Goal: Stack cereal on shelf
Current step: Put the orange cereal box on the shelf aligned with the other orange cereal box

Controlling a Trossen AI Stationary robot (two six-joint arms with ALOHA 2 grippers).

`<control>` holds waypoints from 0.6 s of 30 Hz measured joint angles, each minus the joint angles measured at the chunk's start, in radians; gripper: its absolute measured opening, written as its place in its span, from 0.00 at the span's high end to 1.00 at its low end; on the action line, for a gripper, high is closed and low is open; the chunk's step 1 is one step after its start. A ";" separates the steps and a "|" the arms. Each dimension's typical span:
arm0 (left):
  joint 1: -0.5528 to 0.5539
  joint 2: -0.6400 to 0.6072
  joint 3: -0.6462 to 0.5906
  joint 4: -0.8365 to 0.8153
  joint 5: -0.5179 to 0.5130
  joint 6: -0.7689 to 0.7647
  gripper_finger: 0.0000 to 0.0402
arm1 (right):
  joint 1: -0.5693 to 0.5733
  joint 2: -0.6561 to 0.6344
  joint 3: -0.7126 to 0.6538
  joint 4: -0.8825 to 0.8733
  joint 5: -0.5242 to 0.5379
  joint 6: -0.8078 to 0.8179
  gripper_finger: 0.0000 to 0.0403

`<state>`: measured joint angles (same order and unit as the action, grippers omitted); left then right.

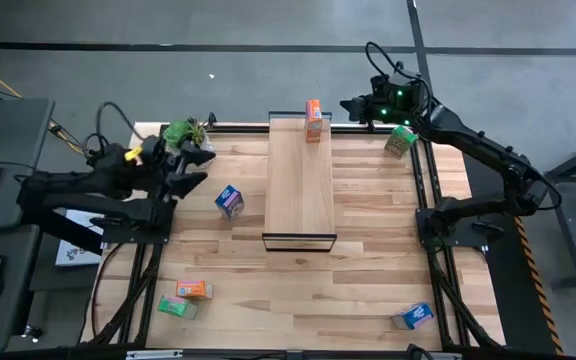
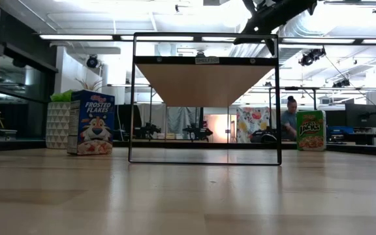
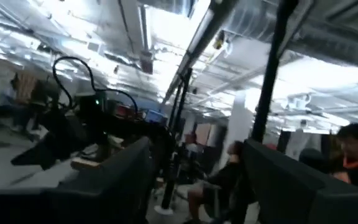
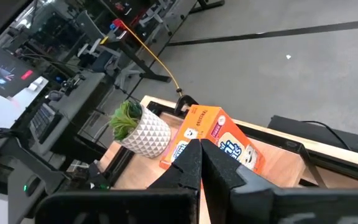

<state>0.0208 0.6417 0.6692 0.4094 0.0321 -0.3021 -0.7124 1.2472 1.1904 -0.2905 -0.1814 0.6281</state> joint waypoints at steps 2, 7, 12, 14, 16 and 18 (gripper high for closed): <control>-0.001 0.041 0.059 -0.114 0.039 -0.072 0.36 | 0.000 0.000 0.000 0.000 -0.003 -0.001 1.00; -0.058 0.176 0.326 -0.783 0.053 -0.025 0.36 | 0.000 0.000 0.000 0.000 -0.004 -0.008 1.00; -0.208 0.348 0.542 -1.223 0.073 -0.082 0.36 | 0.000 0.000 0.000 -0.019 -0.010 -0.014 1.00; -0.289 0.397 0.581 -1.321 0.078 -0.140 0.36 | 0.000 0.000 0.000 -0.032 -0.010 -0.031 1.00; -0.372 0.443 0.588 -1.357 0.077 -0.204 0.36 | 0.000 0.000 0.000 -0.048 -0.010 -0.050 1.00; -0.466 0.482 0.589 -1.377 0.040 -0.264 0.36 | 0.000 0.000 0.000 -0.061 -0.010 -0.065 1.00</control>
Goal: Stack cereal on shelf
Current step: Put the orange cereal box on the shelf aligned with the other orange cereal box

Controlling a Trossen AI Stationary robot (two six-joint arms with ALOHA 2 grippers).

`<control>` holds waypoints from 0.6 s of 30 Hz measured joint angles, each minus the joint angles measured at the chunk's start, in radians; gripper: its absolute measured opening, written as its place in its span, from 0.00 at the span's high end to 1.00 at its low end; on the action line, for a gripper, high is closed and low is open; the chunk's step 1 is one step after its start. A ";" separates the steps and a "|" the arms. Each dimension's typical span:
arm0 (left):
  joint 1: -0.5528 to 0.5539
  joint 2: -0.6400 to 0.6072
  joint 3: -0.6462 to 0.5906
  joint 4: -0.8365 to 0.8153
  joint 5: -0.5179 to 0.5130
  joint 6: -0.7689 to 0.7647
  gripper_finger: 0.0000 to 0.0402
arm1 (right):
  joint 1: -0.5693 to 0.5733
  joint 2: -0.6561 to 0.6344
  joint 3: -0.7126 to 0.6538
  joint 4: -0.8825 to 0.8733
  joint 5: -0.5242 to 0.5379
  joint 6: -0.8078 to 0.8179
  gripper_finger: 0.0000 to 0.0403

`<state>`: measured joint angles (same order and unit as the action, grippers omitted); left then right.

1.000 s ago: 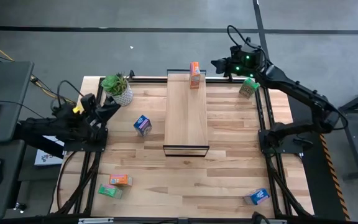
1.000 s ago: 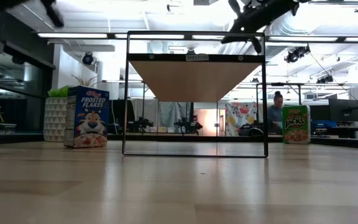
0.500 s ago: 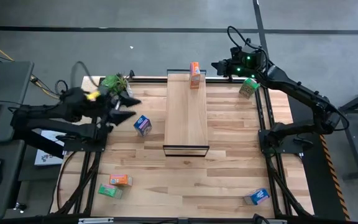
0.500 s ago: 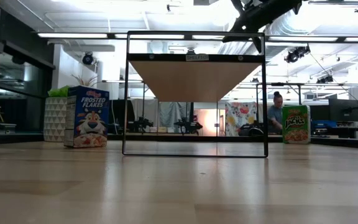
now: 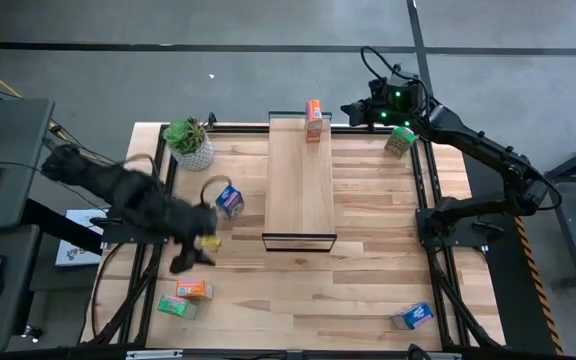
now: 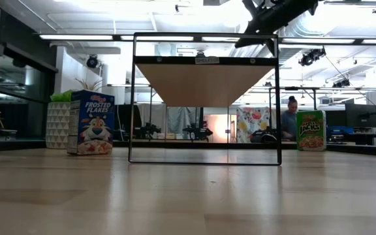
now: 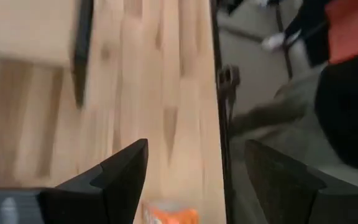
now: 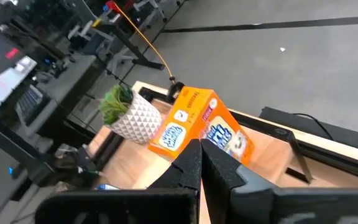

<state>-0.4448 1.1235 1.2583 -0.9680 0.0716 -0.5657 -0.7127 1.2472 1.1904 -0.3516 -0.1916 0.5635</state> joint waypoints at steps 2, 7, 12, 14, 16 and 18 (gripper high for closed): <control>-0.096 0.044 0.000 -0.024 -0.057 -0.036 0.36 | 0.000 0.000 0.000 -0.017 0.000 -0.019 1.00; -0.278 0.163 -0.001 -0.040 -0.198 -0.083 0.36 | 0.000 0.000 0.000 -0.046 0.001 -0.071 1.00; -0.385 0.258 0.000 -0.063 -0.214 -0.136 0.36 | 0.000 0.000 0.000 -0.070 0.029 -0.099 1.00; -0.416 0.283 -0.008 -0.080 -0.214 -0.166 0.36 | 0.000 0.000 0.000 -0.073 0.034 -0.101 1.00; -0.438 0.293 -0.039 -0.082 -0.213 -0.198 0.36 | 0.000 0.000 0.000 -0.074 0.041 -0.101 1.00; -0.451 0.292 -0.072 -0.084 -0.215 -0.246 0.36 | 0.000 0.000 0.000 -0.074 0.047 -0.101 1.00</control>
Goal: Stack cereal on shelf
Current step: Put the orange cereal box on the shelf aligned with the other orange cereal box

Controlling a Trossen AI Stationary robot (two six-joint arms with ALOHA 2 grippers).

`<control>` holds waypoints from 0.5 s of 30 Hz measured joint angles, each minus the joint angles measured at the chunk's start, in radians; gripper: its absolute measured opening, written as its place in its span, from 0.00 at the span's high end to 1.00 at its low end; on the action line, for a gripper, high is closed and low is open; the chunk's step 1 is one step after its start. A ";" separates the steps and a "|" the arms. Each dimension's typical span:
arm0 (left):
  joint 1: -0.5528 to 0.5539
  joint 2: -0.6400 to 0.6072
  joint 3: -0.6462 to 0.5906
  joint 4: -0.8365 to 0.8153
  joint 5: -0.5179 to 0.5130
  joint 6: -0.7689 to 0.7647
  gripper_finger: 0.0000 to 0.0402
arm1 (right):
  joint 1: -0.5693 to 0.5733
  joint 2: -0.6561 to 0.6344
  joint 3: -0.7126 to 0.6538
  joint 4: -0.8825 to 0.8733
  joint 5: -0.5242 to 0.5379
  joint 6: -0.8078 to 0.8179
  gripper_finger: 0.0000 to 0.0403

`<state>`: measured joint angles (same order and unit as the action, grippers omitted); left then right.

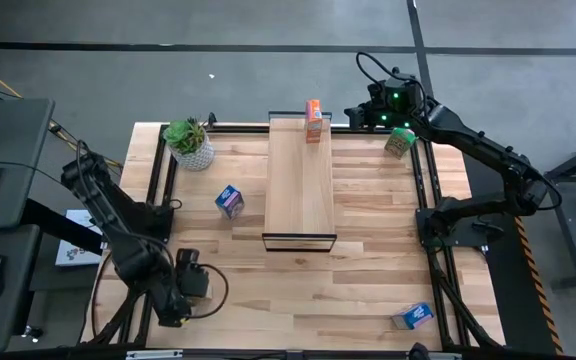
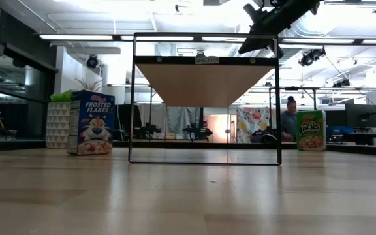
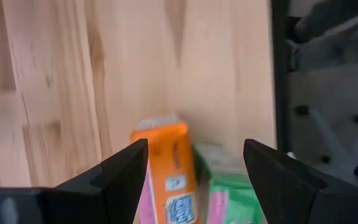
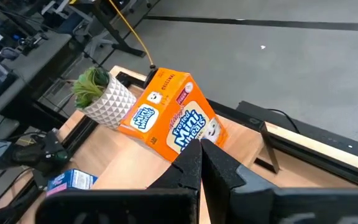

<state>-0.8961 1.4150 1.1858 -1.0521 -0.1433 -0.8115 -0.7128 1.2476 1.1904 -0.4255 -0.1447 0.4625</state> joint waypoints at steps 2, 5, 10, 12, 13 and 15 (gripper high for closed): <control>-0.004 -0.008 -0.038 0.002 -0.002 -0.050 0.36 | 0.000 0.000 0.000 -0.002 0.009 0.000 1.00; -0.003 -0.014 -0.066 -0.002 -0.017 -0.088 0.36 | 0.000 0.000 0.000 -0.005 0.022 0.000 1.00; -0.010 -0.013 -0.084 0.011 -0.014 -0.078 0.36 | 0.000 0.000 0.000 -0.005 0.022 0.002 1.00; -0.010 -0.013 -0.098 0.014 0.005 -0.078 0.36 | 0.000 0.000 0.000 -0.005 0.022 0.003 1.00; -0.010 -0.013 -0.108 0.010 0.015 -0.078 0.36 | 0.000 0.000 0.000 -0.005 0.022 0.003 1.00; -0.010 -0.013 -0.125 0.011 0.029 -0.082 0.36 | 0.000 0.000 0.000 -0.005 0.022 0.003 1.00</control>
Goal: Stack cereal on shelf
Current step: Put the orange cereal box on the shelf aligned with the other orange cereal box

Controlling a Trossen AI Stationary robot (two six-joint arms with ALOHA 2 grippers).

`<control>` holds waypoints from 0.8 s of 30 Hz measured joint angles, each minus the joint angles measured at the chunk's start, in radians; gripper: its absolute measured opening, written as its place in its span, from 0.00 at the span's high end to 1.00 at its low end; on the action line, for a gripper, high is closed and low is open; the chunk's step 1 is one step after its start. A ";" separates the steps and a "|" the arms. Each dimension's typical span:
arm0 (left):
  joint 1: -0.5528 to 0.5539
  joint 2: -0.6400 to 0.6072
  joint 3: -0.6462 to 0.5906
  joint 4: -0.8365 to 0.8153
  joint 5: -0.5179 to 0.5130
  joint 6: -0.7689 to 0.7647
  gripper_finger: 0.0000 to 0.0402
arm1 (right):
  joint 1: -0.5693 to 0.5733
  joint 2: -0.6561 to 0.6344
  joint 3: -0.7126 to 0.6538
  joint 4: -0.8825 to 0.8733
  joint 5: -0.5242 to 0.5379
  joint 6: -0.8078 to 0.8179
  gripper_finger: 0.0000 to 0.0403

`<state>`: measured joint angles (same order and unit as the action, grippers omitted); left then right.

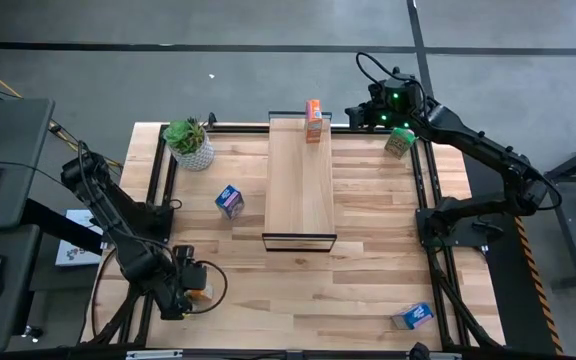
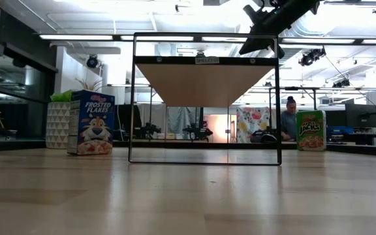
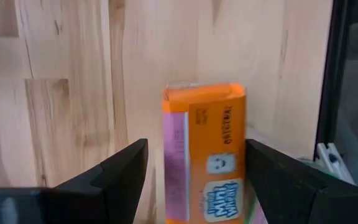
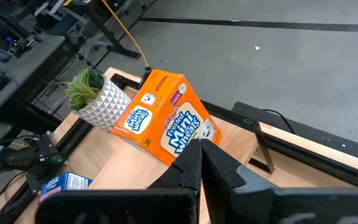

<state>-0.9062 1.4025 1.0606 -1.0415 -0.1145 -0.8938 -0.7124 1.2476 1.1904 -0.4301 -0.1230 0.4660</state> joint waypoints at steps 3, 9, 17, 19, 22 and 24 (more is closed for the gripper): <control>0.003 0.000 -0.024 0.009 0.001 -0.014 0.36 | 0.000 0.000 0.000 0.000 0.000 0.000 1.00; 0.010 0.000 -0.066 0.023 0.001 -0.021 0.36 | 0.000 0.000 0.000 0.000 0.003 0.001 1.00; 0.010 0.000 -0.070 0.023 0.019 -0.021 0.39 | 0.000 0.000 0.000 0.000 0.010 0.005 1.00; 0.010 0.000 -0.070 0.023 0.023 -0.020 0.42 | 0.000 0.000 0.000 0.000 0.010 0.005 1.00; 0.016 0.000 -0.070 0.023 0.025 -0.020 0.48 | 0.000 0.000 0.000 0.000 0.010 0.005 1.00; 0.027 -0.004 -0.070 0.018 0.028 -0.019 0.52 | 0.000 0.000 0.000 0.000 0.010 0.005 1.00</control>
<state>-0.8795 1.3985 0.9909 -1.0239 -0.0862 -0.9125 -0.7128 1.2476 1.1904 -0.4297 -0.1133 0.4706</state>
